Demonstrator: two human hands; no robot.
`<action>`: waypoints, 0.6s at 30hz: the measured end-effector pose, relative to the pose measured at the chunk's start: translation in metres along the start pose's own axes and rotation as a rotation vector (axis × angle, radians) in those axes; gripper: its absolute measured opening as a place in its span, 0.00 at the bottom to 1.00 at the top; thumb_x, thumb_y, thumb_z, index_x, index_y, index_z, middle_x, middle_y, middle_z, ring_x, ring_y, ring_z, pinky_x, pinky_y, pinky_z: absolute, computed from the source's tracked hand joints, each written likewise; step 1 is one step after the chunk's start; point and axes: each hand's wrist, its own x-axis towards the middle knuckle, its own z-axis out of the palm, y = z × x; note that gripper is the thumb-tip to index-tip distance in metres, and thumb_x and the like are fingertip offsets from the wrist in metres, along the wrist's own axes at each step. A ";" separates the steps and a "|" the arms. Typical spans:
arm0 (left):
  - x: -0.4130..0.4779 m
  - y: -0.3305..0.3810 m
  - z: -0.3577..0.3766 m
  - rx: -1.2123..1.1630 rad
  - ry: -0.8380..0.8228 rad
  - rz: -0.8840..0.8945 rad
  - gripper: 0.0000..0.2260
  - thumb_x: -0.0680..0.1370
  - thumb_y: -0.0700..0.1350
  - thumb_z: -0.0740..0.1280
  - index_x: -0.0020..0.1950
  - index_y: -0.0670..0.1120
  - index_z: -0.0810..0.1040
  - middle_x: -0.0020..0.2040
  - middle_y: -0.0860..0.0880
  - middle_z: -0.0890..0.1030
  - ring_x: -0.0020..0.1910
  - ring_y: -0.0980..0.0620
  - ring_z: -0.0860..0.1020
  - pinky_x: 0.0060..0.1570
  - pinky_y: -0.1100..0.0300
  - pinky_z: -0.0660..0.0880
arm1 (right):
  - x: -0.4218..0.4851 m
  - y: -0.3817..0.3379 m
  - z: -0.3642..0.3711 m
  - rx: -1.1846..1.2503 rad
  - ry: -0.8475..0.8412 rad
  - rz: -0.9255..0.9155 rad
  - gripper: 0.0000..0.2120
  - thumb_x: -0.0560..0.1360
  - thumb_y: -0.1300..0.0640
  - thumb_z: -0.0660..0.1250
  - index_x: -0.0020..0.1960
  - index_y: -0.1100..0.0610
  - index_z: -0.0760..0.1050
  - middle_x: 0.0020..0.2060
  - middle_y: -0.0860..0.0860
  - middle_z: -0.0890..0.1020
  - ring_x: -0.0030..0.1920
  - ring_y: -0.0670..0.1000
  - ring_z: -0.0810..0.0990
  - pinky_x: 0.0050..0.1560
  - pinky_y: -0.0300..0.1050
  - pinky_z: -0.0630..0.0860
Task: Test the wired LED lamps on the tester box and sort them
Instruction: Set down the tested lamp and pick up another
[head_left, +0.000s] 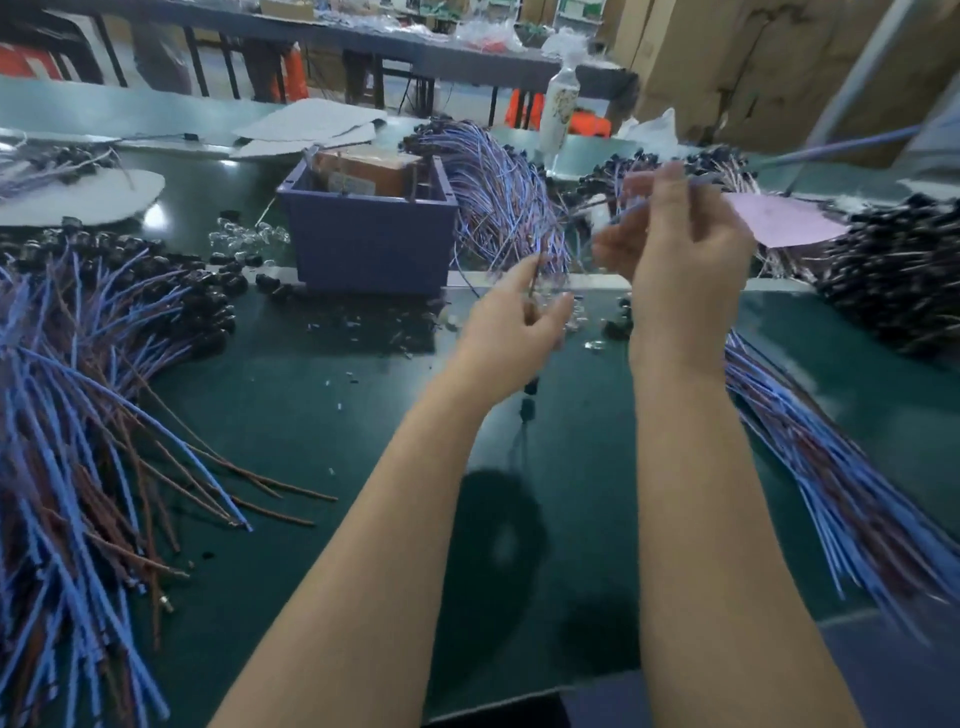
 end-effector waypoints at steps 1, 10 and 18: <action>0.005 0.009 0.014 -0.073 -0.013 -0.001 0.10 0.81 0.43 0.60 0.62 0.46 0.72 0.32 0.48 0.77 0.28 0.57 0.73 0.31 0.64 0.71 | 0.002 -0.001 -0.011 0.110 0.078 0.039 0.12 0.81 0.56 0.59 0.42 0.58 0.76 0.28 0.50 0.76 0.26 0.45 0.79 0.32 0.41 0.78; 0.053 0.052 0.146 -0.049 -0.052 -0.029 0.16 0.78 0.36 0.57 0.63 0.42 0.74 0.58 0.41 0.80 0.56 0.43 0.77 0.55 0.56 0.72 | 0.001 0.044 -0.129 0.733 0.655 0.511 0.12 0.80 0.63 0.58 0.37 0.59 0.71 0.21 0.50 0.79 0.23 0.45 0.79 0.26 0.35 0.76; 0.040 0.006 0.220 0.131 -0.176 -0.180 0.11 0.80 0.43 0.58 0.50 0.38 0.77 0.53 0.39 0.80 0.54 0.42 0.76 0.48 0.58 0.67 | 0.003 0.095 -0.166 0.683 0.521 0.856 0.19 0.83 0.52 0.52 0.43 0.66 0.71 0.37 0.60 0.79 0.35 0.53 0.80 0.35 0.42 0.79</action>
